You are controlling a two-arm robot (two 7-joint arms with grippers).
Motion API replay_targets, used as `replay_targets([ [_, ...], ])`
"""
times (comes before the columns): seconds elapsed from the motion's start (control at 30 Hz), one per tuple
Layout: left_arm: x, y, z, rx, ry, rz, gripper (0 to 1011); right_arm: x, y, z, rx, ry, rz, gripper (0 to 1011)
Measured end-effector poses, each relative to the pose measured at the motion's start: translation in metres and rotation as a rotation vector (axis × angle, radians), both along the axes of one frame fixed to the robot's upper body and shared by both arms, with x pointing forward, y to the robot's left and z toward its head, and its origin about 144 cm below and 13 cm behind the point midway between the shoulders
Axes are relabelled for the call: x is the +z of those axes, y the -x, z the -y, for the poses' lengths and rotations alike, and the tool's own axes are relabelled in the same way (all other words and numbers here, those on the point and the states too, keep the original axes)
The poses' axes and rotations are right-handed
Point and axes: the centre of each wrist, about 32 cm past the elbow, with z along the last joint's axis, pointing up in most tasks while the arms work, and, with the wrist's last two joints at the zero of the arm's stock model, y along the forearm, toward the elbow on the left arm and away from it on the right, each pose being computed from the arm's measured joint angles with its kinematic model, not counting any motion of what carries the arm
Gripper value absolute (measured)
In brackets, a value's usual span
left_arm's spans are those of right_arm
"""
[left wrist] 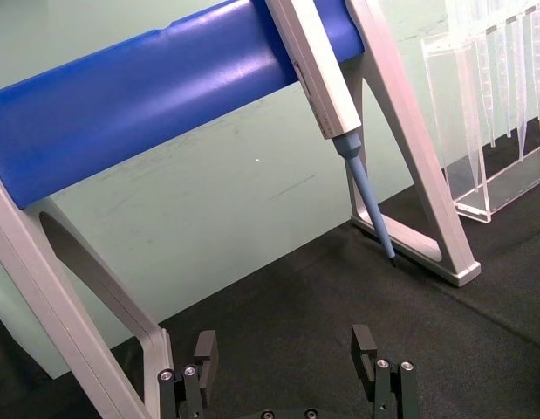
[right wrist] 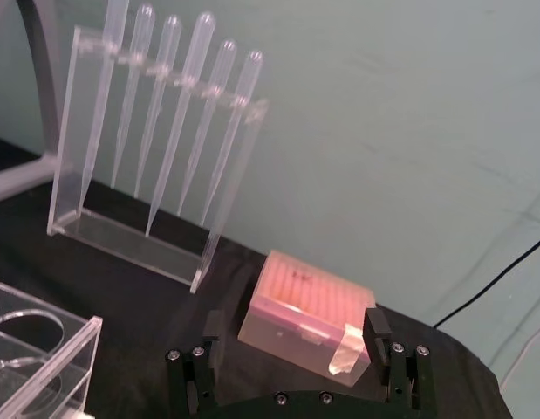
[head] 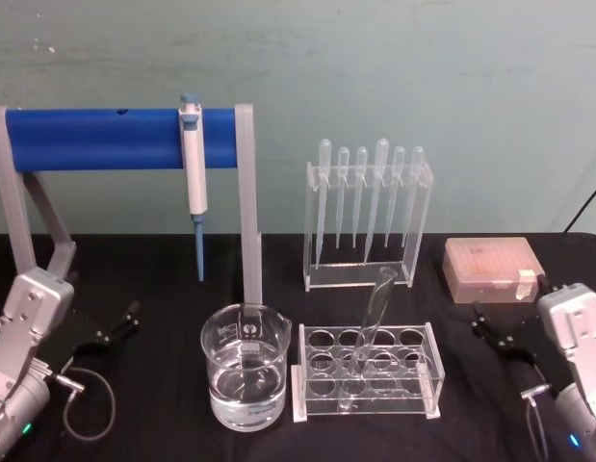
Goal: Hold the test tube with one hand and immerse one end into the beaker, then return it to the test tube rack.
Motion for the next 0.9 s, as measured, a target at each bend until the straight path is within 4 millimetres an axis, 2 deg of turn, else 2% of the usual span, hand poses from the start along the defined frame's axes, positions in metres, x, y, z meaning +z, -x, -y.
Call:
replay_targets([
  [0.9,0.0000,0.0000,0.0000,0.000,0.000,0.000,1000,0.0011,0.0011,0.0019,0.003,-0.010,0.007,1002],
])
